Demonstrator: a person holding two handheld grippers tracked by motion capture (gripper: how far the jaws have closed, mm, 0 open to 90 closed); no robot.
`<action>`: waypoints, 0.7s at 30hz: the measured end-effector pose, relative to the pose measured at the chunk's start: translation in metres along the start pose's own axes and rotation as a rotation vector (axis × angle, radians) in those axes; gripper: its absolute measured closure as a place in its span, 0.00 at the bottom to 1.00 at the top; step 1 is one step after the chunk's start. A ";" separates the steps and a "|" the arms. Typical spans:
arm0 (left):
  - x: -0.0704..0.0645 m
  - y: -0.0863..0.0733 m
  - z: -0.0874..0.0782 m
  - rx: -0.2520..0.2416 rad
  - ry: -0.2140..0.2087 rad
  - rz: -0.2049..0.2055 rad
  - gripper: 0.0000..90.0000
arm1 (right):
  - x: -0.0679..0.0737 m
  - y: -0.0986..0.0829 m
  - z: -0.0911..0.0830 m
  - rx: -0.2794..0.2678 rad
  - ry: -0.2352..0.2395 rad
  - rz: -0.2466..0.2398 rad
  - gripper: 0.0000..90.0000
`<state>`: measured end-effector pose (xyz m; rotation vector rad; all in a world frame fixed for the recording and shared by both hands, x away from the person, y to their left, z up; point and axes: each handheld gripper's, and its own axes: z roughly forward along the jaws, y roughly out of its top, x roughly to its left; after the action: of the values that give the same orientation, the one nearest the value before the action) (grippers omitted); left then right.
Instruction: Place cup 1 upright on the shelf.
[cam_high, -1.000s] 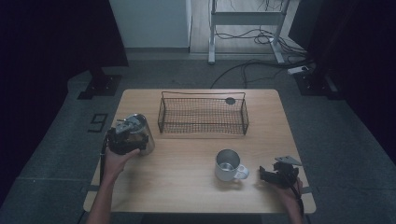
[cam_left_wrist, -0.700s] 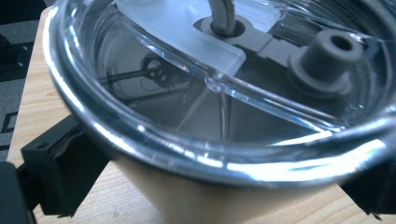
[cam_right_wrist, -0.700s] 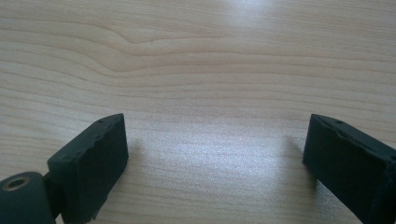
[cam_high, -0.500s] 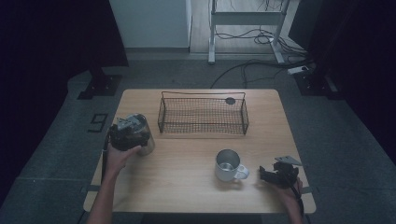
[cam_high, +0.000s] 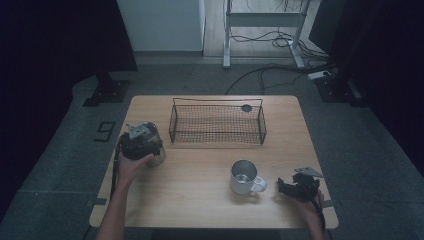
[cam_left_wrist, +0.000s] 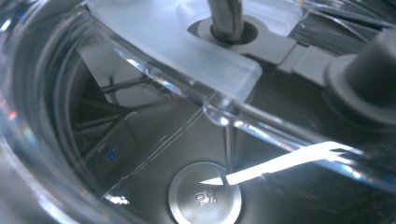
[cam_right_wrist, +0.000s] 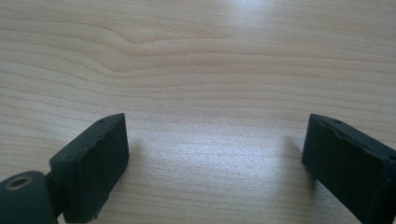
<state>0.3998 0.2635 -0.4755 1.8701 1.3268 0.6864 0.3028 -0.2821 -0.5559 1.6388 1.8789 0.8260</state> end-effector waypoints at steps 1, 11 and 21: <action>0.000 0.000 0.000 0.000 -0.001 -0.004 0.04 | 0.000 0.000 0.000 0.000 0.000 0.000 0.08; 0.001 0.000 0.000 -0.001 -0.009 -0.004 0.04 | 0.000 0.000 0.000 -0.001 0.000 0.000 0.08; -0.001 -0.001 -0.003 -0.004 -0.032 -0.010 0.05 | 0.000 0.000 0.000 -0.001 0.000 0.000 0.08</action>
<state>0.3966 0.2640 -0.4748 1.8630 1.3125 0.6510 0.3027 -0.2821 -0.5559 1.6381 1.8786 0.8267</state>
